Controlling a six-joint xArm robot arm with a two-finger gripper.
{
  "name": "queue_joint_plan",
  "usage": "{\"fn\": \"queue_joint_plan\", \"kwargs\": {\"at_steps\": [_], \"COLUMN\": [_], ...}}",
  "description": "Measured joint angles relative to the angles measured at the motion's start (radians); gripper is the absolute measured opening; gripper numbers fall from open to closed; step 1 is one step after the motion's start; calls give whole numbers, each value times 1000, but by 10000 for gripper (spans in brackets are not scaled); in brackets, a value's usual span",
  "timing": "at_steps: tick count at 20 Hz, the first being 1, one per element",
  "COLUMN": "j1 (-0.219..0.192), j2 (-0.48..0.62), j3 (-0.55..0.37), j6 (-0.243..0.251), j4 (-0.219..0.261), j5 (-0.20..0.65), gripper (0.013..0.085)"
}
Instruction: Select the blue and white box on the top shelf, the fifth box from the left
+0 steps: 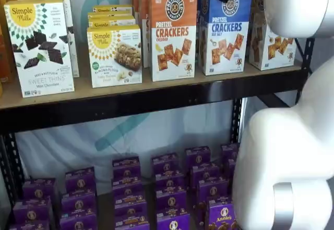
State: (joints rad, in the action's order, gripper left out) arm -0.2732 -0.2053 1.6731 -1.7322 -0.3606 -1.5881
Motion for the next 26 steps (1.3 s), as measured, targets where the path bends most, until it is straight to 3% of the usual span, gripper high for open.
{"fn": "queue_joint_plan", "kwargs": {"at_steps": [6, 13, 26], "j1": [11, 38, 68], "j2": [23, 72, 68], "j3": [17, 84, 71], "j6": [-4, 8, 22], "j4": [43, 109, 150], "j5": [-31, -132, -128], "gripper": [850, 850, 850]}}
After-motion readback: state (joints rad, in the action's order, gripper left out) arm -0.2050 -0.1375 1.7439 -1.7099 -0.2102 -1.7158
